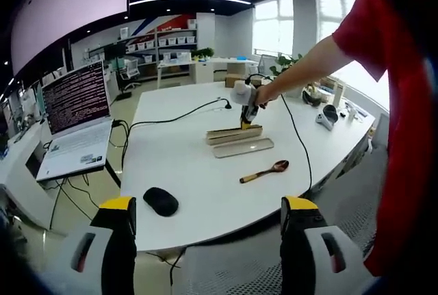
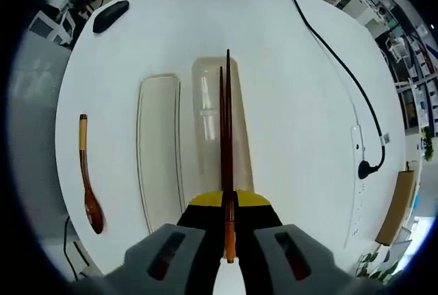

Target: Arrange the utensils inside the cutlery case until each visible utensil rests in its matching compartment.

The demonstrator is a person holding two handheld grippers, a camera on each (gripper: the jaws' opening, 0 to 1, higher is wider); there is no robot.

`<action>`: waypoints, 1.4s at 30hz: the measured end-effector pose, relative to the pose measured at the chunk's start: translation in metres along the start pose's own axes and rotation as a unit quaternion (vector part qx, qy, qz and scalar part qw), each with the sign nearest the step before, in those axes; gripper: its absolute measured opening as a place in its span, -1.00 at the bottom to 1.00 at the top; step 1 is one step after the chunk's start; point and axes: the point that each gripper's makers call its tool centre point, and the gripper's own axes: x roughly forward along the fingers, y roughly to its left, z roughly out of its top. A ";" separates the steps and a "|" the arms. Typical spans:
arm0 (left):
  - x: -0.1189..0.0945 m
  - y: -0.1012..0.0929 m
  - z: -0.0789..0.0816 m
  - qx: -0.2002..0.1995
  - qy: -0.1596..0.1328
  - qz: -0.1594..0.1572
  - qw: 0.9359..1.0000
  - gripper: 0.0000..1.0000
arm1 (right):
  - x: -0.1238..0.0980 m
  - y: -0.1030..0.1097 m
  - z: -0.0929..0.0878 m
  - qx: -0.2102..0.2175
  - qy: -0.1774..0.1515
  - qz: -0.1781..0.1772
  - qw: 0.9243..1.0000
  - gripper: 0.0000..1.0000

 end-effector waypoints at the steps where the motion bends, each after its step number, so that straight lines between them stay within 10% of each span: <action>1: 0.000 0.000 0.000 0.000 0.000 0.000 1.000 0.79 | 0.000 0.000 0.000 -0.001 0.000 0.001 1.000 -0.99; 42: 0.003 -0.005 0.007 0.010 -0.007 -0.009 1.000 0.78 | -0.010 -0.002 -0.002 0.015 -0.014 -0.020 1.000 -1.00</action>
